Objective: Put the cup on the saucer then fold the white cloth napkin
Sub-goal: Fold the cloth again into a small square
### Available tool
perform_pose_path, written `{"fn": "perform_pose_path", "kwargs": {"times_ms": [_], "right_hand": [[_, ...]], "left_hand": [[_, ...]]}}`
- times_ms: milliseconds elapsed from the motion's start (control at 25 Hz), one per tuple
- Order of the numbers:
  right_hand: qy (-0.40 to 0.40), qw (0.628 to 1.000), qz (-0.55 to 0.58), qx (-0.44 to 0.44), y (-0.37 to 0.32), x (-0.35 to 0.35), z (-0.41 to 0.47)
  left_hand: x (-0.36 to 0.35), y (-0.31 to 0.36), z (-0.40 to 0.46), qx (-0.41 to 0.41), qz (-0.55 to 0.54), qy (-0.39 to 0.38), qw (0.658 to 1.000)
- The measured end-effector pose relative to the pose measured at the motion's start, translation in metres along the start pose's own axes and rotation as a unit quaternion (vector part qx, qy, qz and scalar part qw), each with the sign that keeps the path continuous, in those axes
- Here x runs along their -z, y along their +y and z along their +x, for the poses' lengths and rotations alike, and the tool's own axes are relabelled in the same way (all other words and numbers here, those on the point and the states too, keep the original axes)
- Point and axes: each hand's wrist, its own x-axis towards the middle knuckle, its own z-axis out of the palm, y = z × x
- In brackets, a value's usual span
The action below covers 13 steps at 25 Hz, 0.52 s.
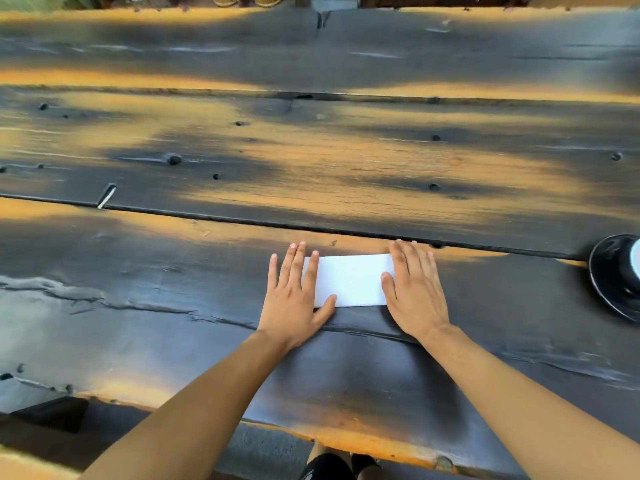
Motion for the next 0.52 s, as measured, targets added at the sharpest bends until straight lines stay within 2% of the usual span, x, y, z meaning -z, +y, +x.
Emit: {"fn": "perform_pose_path", "kwargs": {"times_ms": [80,160,280,400,520], "right_hand": [[0.018,0.999,0.018,0.029,0.004,0.006,-0.004],[-0.006,0.998,0.038,0.041,0.007,0.008,-0.005],[-0.03,0.999,0.025,0.014,0.011,0.011,-0.01],[-0.008,0.999,-0.01,-0.047,0.008,0.015,-0.032],[-0.014,0.988,0.055,-0.146,-0.002,0.014,-0.067]], "left_hand": [[-0.003,0.01,-0.009,-0.104,0.002,0.078,0.991],[-0.007,0.026,-0.011,-0.178,-0.004,0.119,0.977],[-0.015,0.056,-0.002,-0.215,-0.019,0.102,0.971],[-0.027,0.078,-0.003,-0.272,-0.011,0.108,0.956],[-0.035,0.079,-0.008,-0.315,-0.009,0.117,0.942]]}}
